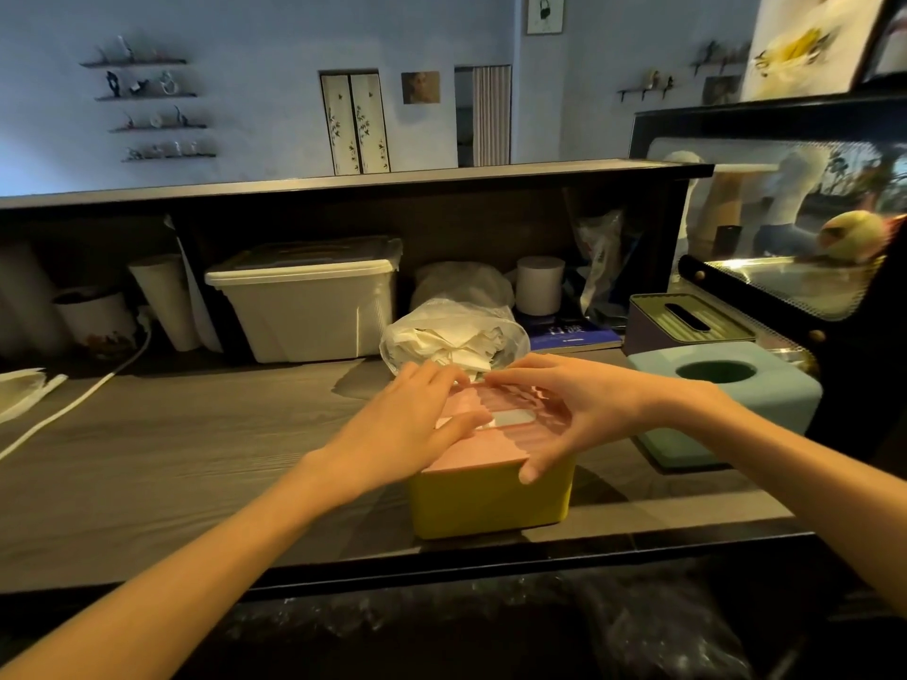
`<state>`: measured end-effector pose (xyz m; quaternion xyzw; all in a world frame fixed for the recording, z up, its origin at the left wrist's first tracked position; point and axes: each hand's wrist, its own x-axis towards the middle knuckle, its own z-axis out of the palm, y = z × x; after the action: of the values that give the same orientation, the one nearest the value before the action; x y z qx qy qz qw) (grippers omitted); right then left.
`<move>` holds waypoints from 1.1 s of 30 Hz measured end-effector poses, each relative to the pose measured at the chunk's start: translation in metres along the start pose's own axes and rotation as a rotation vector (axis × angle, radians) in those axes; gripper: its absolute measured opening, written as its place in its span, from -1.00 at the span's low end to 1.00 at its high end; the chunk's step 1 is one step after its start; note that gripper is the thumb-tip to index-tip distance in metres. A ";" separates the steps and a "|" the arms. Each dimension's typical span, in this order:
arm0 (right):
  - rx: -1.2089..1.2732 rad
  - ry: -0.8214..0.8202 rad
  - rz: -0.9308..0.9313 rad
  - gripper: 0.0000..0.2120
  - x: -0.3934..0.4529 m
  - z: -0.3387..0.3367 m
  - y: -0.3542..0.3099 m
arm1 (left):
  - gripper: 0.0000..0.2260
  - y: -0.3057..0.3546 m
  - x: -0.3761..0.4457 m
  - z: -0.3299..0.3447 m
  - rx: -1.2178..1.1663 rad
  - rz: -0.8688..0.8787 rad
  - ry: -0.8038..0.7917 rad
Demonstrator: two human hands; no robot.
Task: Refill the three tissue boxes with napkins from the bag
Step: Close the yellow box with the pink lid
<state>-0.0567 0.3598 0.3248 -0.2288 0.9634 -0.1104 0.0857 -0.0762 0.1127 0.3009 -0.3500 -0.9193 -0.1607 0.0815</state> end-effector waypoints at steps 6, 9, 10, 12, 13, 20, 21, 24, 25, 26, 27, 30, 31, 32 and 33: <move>0.035 0.026 -0.012 0.05 -0.001 0.008 0.004 | -0.27 -0.001 -0.003 0.005 -0.033 0.007 -0.091; 0.084 0.027 -0.005 0.04 -0.002 0.013 0.005 | -0.26 -0.004 -0.003 0.009 -0.026 0.016 -0.110; 0.122 0.025 0.003 0.02 -0.003 0.015 0.005 | -0.27 -0.004 -0.003 0.009 -0.015 0.017 -0.105; 0.211 0.017 0.024 -0.01 -0.006 0.021 0.004 | -0.26 -0.004 -0.004 0.010 0.029 0.010 -0.092; 0.244 0.019 0.025 -0.03 -0.008 0.025 0.004 | -0.27 -0.003 -0.005 0.010 0.058 0.010 -0.087; 0.368 0.213 0.053 -0.40 -0.006 0.047 -0.003 | -0.25 -0.004 -0.008 0.015 0.113 -0.002 -0.124; 0.326 0.216 0.060 -0.40 -0.005 0.047 -0.003 | -0.27 -0.004 -0.009 0.017 0.113 -0.002 -0.125; 0.232 0.170 0.065 -0.31 -0.004 0.046 -0.004 | -0.30 -0.006 -0.009 0.019 0.079 -0.012 -0.144; 0.221 0.162 0.062 -0.29 -0.004 0.046 -0.003 | -0.29 -0.007 -0.008 0.019 0.061 -0.011 -0.150; 0.218 0.163 0.056 -0.28 -0.004 0.046 -0.003 | -0.28 -0.009 -0.008 0.021 0.043 -0.005 -0.154; 0.221 0.170 0.051 -0.29 -0.004 0.046 -0.003 | -0.26 -0.010 -0.008 0.022 0.023 -0.002 -0.150; 0.219 0.178 0.053 -0.33 -0.002 0.047 -0.001 | -0.16 -0.015 -0.007 0.028 -0.020 -0.002 -0.121; 0.222 0.167 0.055 -0.36 -0.001 0.047 0.000 | -0.10 -0.016 -0.006 0.029 -0.022 0.005 -0.123; 0.232 0.156 0.056 -0.37 -0.001 0.046 0.001 | -0.05 -0.017 -0.005 0.029 -0.014 0.011 -0.133; 0.248 0.153 0.056 -0.37 -0.001 0.047 0.001 | -0.04 -0.017 -0.004 0.029 -0.002 0.015 -0.147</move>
<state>-0.0464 0.3530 0.2795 -0.1804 0.9521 -0.2434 0.0427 -0.0857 0.1079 0.2689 -0.3679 -0.9199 -0.1349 0.0145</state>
